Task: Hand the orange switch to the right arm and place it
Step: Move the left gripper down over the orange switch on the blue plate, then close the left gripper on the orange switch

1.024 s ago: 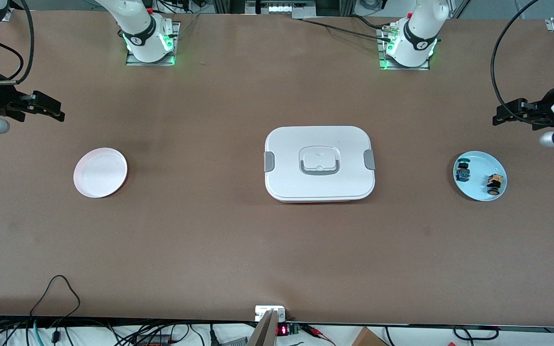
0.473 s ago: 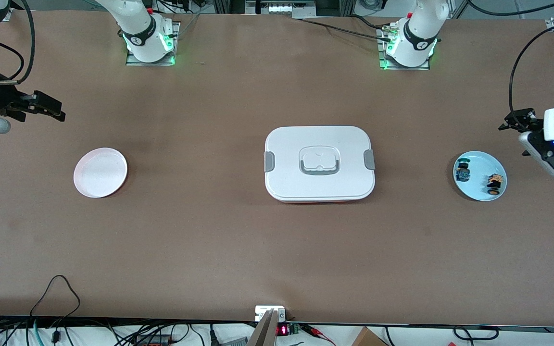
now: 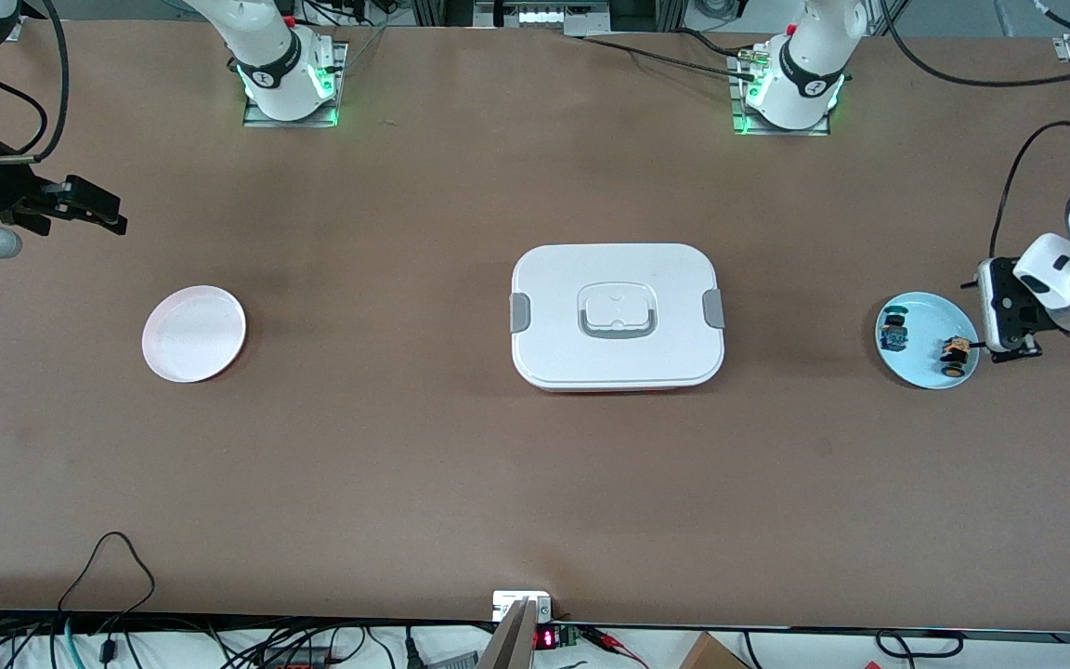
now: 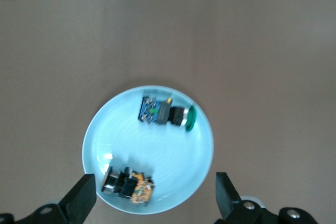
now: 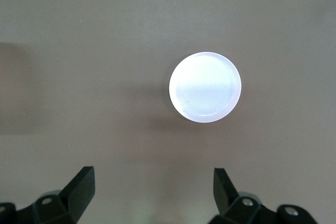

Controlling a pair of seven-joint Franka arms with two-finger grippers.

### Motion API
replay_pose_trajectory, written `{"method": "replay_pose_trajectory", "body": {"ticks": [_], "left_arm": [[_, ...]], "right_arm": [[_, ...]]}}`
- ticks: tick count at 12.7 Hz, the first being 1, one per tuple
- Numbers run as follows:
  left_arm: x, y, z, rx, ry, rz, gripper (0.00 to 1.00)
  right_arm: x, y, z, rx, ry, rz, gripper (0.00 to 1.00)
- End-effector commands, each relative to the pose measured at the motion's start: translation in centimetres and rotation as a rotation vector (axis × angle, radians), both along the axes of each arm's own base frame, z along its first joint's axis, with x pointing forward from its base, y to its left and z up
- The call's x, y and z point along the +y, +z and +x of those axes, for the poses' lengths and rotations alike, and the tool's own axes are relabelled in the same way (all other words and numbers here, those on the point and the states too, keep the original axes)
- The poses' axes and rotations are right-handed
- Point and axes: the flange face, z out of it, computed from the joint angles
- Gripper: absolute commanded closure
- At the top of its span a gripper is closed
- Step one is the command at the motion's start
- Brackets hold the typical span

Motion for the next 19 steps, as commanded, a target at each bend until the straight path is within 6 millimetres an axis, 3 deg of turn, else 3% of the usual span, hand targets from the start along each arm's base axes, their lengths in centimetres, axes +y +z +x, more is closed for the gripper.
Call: {"method": "replay_pose_trajectory", "body": {"ticks": [1,4,7,12,19], "left_arm": [[2.1,-3.0,-0.4,-0.046,-0.187,-0.021,0.00],[4.9,-6.1,-1.5,-0.105,-0.267,-0.026,0.00],[5.1,-8.2,-1.2,-0.133,-0.296,-0.021,0.00],[5.5,-10.0,-1.0,-0.162,-0.294,-0.006,0.00],[5.6,-11.1,-0.5,-0.185,-0.281,-0.006,0.00]], "right_arm": [[0.2,0.2,-0.5,0.005,0.007,-0.017,0.00],[0.2,0.1,-0.4,0.006,0.007,-0.017,0.00],[0.2,0.1,-0.4,0.006,0.007,-0.017,0.00],[0.2,0.0,-0.4,0.008,0.007,-0.017,0.00],[0.2,0.0,-0.4,0.008,0.007,-0.017,0.00]]}}
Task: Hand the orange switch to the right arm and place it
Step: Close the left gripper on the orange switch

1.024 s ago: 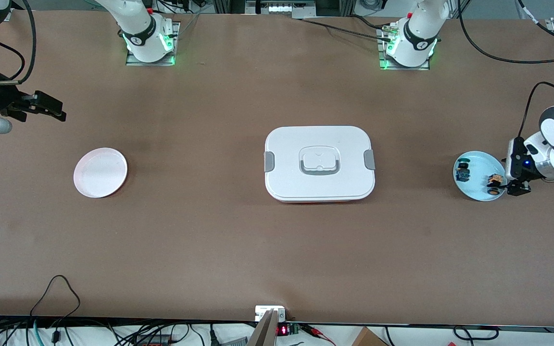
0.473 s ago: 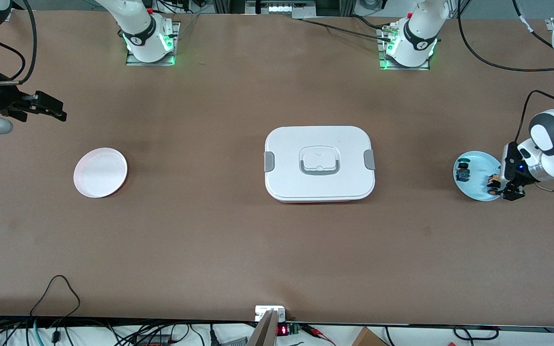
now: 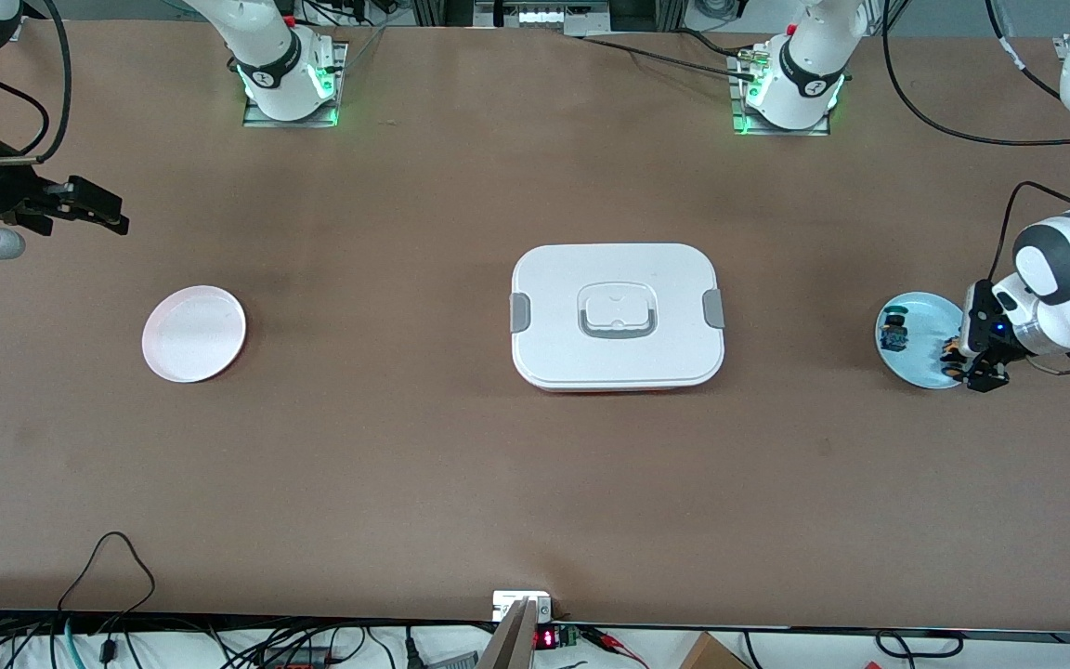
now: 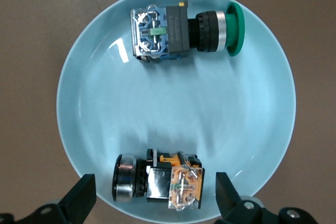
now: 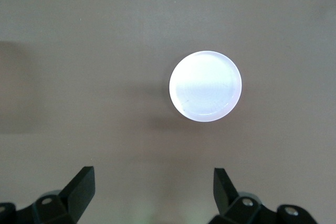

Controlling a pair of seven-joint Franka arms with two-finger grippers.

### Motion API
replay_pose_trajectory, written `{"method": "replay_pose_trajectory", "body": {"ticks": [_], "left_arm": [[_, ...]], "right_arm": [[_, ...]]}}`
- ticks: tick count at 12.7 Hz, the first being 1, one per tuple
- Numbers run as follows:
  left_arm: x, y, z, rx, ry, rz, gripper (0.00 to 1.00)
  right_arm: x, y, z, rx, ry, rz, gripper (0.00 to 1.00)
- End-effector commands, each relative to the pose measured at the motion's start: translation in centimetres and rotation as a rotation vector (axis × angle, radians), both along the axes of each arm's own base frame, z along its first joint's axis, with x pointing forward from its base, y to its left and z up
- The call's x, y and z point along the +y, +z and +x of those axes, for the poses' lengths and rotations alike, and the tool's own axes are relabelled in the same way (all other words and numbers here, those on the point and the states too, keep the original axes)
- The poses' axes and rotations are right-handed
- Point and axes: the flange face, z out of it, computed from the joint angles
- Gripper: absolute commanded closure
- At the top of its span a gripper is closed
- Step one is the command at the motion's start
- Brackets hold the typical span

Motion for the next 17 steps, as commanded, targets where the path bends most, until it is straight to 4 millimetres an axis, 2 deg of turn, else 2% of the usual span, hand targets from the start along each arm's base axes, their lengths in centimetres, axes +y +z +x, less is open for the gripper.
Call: {"method": "replay_pose_trajectory", "body": {"ticks": [1,4,7,9,11,13,14,17], "left_arm": [[0.9,-0.2,0.1,-0.037,0.010,-0.014,0.00],[0.7,-1.2,0.1,-0.037,0.007,-0.017,0.02],[0.5,-1.2,0.2,-0.038,0.005,-0.018,0.04],[0.5,-1.3,0.2,-0.037,0.006,-0.020,0.13],[0.6,-1.0,0.2,-0.038,0.006,-0.019,0.41],[0.4,-0.5,0.2,-0.026,-0.001,-0.026,0.86],[0.4,0.0,0.0,-0.005,0.000,-0.035,1.00],[-0.8,2.7,0.2,0.027,-0.014,-0.062,1.00]], "right_arm": [[0.1,0.2,-0.4,0.003,0.006,-0.017,0.00],[0.1,0.2,-0.4,0.003,0.006,-0.017,0.00],[0.1,0.2,-0.4,0.003,0.006,-0.017,0.00],[0.1,0.3,-0.4,0.002,0.006,-0.017,0.00],[0.1,0.4,-0.4,0.000,0.008,-0.017,0.00],[0.1,0.3,-0.4,0.002,0.008,-0.017,0.00],[0.1,0.2,-0.4,0.003,0.008,-0.018,0.00],[0.1,0.2,-0.4,0.003,0.006,-0.019,0.00]]}}
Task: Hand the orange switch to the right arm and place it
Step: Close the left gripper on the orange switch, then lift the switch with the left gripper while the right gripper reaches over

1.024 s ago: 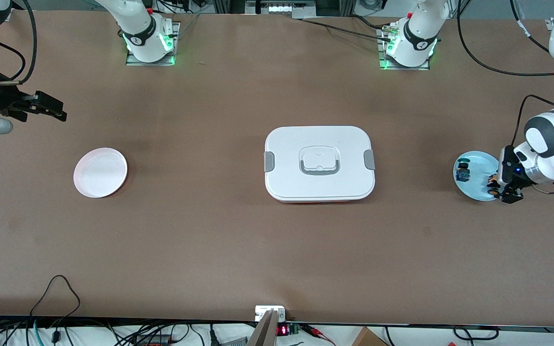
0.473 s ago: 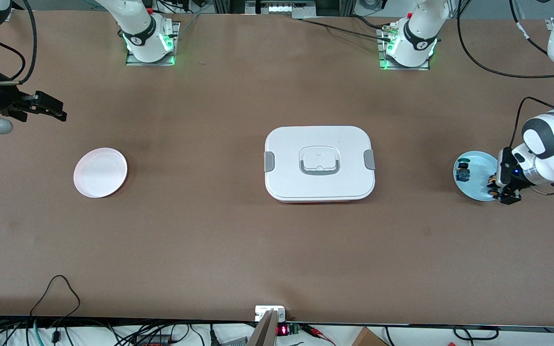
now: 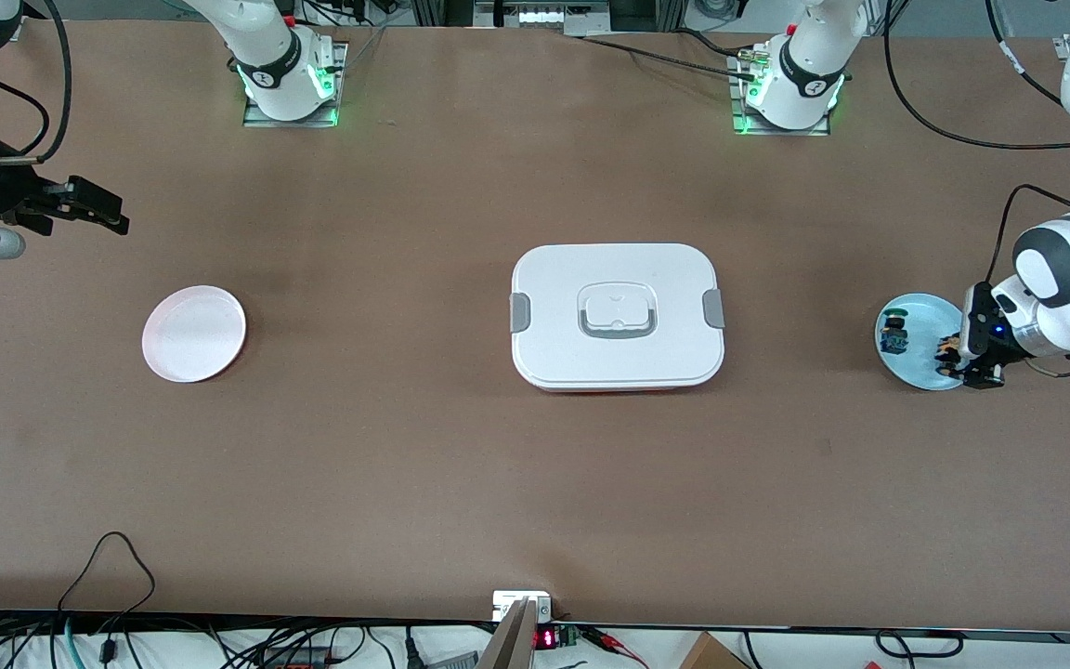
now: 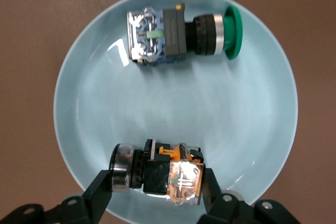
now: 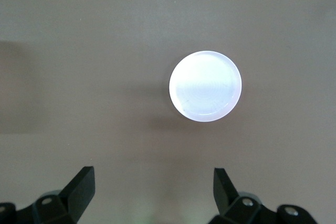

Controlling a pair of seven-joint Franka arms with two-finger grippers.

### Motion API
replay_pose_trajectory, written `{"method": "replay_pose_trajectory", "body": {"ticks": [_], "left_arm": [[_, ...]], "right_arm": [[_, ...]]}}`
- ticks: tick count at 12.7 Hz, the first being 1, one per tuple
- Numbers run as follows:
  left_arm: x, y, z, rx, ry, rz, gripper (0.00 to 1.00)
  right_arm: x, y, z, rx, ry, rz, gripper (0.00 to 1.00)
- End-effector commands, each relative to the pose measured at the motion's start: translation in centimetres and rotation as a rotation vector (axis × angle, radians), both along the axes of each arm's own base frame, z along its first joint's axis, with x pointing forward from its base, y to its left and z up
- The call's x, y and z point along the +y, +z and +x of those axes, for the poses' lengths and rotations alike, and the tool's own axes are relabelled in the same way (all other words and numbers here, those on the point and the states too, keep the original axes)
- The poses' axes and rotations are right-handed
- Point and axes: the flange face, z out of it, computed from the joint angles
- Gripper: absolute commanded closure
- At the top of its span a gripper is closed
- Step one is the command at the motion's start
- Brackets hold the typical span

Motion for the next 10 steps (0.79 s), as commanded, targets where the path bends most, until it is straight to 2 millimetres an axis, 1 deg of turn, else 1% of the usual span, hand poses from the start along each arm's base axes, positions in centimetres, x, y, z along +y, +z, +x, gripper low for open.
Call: {"method": "replay_pose_trajectory", "body": {"ticks": [1,4,6,7,8,9,10], "left_arm": [[-0.9,4.4,0.3,0.023,-0.014,-0.060,1.00],[-1.7,8.9,1.6,0.123,0.018,-0.198,1.00],[-2.5,11.2,1.7,0.178,0.067,-0.369,1.00],[-3.6,12.1,1.8,0.207,0.082,-0.474,1.00],[-5.7,12.6,1.5,0.263,0.106,-0.623,1.00],[-8.2,13.2,1.3,0.321,0.144,-0.792,0.99],[-10.1,14.0,1.3,0.371,0.178,-0.909,0.99]], "right_arm": [[0.1,0.2,-0.4,0.003,0.006,-0.018,0.00],[0.1,0.2,-0.4,0.003,0.006,-0.017,0.00],[0.2,0.3,-0.4,0.001,0.004,-0.015,0.00],[0.1,0.3,-0.4,0.002,-0.005,-0.016,0.00],[0.1,0.3,-0.4,0.002,-0.007,-0.013,0.00],[0.2,0.3,-0.4,0.002,-0.007,-0.013,0.00],[0.2,0.3,-0.3,0.000,-0.011,-0.012,0.00]]}}
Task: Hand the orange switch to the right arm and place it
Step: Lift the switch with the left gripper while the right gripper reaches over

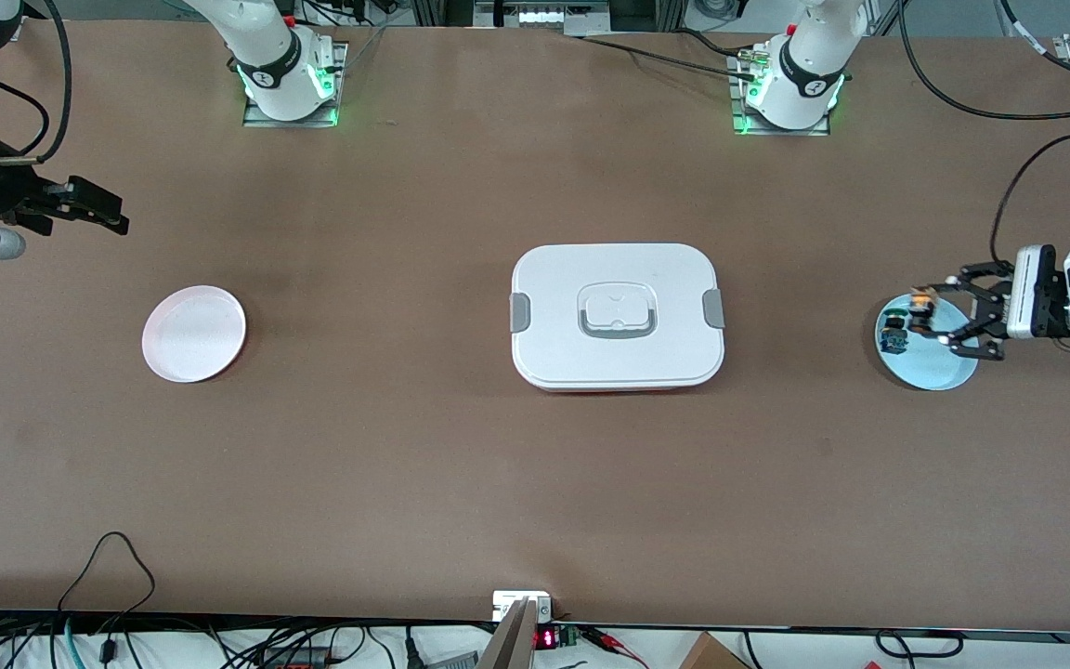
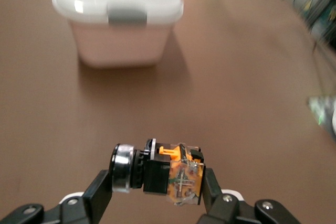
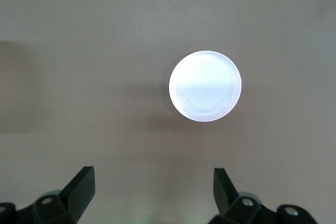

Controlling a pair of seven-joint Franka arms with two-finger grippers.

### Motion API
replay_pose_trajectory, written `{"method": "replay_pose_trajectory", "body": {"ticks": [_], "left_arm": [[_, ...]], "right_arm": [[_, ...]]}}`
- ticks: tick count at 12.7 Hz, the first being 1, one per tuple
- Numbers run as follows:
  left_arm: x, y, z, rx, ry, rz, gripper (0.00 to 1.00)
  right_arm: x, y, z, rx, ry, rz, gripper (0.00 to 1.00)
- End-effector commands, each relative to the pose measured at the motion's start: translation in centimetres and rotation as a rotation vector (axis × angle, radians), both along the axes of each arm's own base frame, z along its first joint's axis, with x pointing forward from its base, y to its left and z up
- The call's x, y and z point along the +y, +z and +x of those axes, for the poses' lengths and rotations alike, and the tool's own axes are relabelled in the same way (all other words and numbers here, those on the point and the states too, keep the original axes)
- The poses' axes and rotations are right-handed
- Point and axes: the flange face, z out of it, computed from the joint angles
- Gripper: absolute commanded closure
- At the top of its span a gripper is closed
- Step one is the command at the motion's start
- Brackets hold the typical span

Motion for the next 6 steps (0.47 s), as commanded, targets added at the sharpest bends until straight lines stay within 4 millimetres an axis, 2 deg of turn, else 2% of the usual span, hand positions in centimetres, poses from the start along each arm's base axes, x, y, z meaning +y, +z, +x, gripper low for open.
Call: {"method": "replay_pose_trajectory", "body": {"ticks": [1,3,6], "left_arm": [[-4.9,1.7,0.7,0.092,0.038,-0.301,1.00],[-11.5,2.5,1.8,0.147,0.017,-0.534,1.00],[-22.1,6.5,2.9,0.182,-0.036,-0.752,1.00]], "right_arm": [[0.2,0.1,-0.3,0.003,-0.012,-0.008,0.00],[0.0,0.0,-0.2,0.007,-0.001,-0.006,0.00],[0.2,0.0,-0.2,0.007,-0.001,-0.003,0.00]]}}
